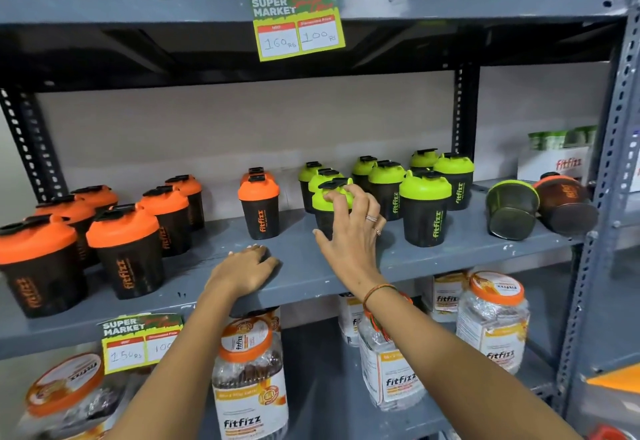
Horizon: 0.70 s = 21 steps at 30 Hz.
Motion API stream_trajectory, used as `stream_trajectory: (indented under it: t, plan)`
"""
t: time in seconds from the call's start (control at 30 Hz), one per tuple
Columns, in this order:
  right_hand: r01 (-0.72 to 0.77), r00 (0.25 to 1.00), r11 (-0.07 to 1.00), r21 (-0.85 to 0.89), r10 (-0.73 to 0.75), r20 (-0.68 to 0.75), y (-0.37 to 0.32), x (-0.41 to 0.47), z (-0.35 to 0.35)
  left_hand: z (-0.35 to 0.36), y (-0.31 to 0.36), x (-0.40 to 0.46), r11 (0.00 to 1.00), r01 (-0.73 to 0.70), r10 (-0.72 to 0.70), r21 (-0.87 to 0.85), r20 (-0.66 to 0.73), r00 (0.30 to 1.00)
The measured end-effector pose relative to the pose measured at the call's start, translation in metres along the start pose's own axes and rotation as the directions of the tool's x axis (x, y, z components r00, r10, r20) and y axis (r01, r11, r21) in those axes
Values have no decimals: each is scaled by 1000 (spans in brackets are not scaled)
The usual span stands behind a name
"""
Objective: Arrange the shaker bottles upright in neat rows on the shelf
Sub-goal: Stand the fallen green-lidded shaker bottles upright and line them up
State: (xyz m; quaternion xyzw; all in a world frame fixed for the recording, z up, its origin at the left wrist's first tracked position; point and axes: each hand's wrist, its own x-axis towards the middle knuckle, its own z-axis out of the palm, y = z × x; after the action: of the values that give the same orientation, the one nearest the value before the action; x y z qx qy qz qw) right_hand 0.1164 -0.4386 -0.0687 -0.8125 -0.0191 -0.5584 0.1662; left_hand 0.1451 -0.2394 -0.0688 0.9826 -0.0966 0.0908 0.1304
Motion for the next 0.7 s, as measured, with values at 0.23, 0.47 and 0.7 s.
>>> stream_trajectory:
  t: [0.23,0.47,0.7]
  plan:
    - [110,891,968,224,4,-453,28,27,-61,4,-4,7,999,-33,33,0,-13,999]
    - [-334,813,903,270,421,-401,141,96,-126,7,-4,8,999,-45,45,7,-39,998]
    - [-576,693,738,-350,669,269,251,108,-126,6,-4,9,998,-51,52,27,-34,998]
